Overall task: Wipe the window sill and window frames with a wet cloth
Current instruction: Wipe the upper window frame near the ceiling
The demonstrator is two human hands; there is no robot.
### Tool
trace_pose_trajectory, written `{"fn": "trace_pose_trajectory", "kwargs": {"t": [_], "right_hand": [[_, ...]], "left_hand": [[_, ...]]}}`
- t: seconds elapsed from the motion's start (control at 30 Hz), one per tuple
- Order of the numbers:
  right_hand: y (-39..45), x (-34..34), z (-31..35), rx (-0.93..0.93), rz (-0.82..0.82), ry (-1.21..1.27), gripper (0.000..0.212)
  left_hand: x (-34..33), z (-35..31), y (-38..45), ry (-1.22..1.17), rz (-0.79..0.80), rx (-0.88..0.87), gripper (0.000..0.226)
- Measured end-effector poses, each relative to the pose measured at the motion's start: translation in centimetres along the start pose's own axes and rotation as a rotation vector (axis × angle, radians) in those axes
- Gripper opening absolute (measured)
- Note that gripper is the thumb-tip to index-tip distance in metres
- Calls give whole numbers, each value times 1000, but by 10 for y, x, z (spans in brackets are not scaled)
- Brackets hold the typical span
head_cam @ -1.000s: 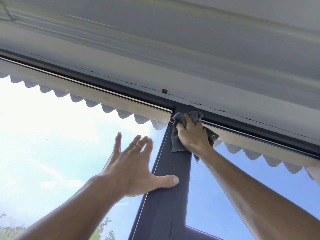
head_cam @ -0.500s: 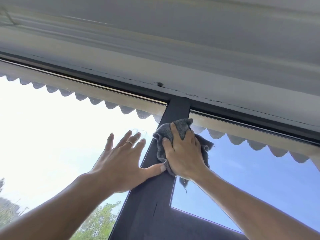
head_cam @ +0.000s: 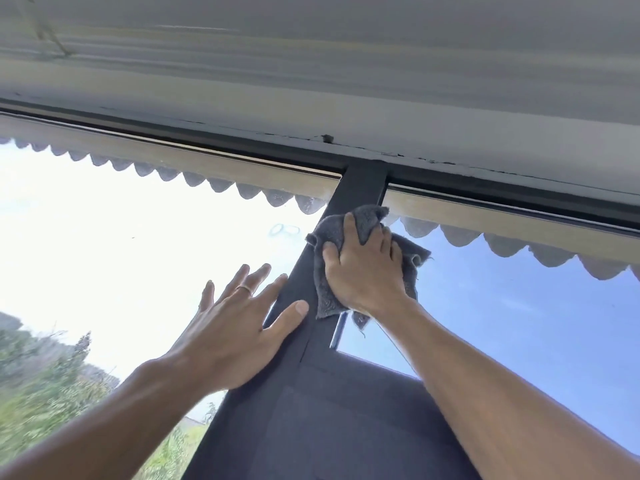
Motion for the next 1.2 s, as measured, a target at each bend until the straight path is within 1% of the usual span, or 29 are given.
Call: {"fn": "trace_pose_trajectory", "kwargs": {"t": [0.07,0.13,0.17,0.23,0.37,0.43,0.5,0.6,0.63,0.7,0.8,0.9,1.0,1.07,1.13,1.2], "right_hand": [[-5,-3,10,-30,24,12,67],[-34,-11,20,23,81,-27,70],[-52,-14,23,59,135,-56,73],[-68,-18,22,86,206,-88,77],[-38,-8,25,-35,165,-51,77],[-44,-12,34,-32,191,-63,80],[-69,-17,34,47,281,-78,86],[-108,-6,9,194,511,-96,88],[-119,1,-3,213,572,-124,87],[-132,12,-20,198,625,-187,84],[-132,7,-7,175,576,-213,84],[-125,-3,15,181,488,-162,85],[-140,12,1,240,409,-65,65],[-154,25,-18,221,420,-39,59],[-156,26,-26,185,435,-70,61],[-146,18,-16,205,418,-76,65]], "left_hand": [[-1,3,-5,-12,17,-4,99],[0,3,-8,-31,37,-23,96],[1,3,-10,-44,51,-34,93],[2,5,-14,-59,66,-55,90],[2,8,-21,-47,76,-69,97],[3,10,-24,-63,75,-66,95],[2,9,-25,-101,62,-77,92],[-1,6,-28,-103,67,-61,99],[-2,6,-29,-82,73,-55,100],[-1,6,-30,-62,73,-57,103],[0,3,-36,-39,79,-66,111],[1,-5,-42,8,65,-67,106],[-1,-18,-49,51,31,-118,101],[-1,-24,-51,77,22,-150,100],[3,-30,-53,110,-6,-207,97],[8,-41,-57,113,-52,-275,89]]}}
Point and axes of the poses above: each hand's wrist, its own y-axis towards the middle knuckle, its own x-axis out of the back of the hand, z = x × y, the point moved 7 cm from there along y, towards the middle knuckle, and after that the axes turned 6 degrees about x, right-handed, at the moved point
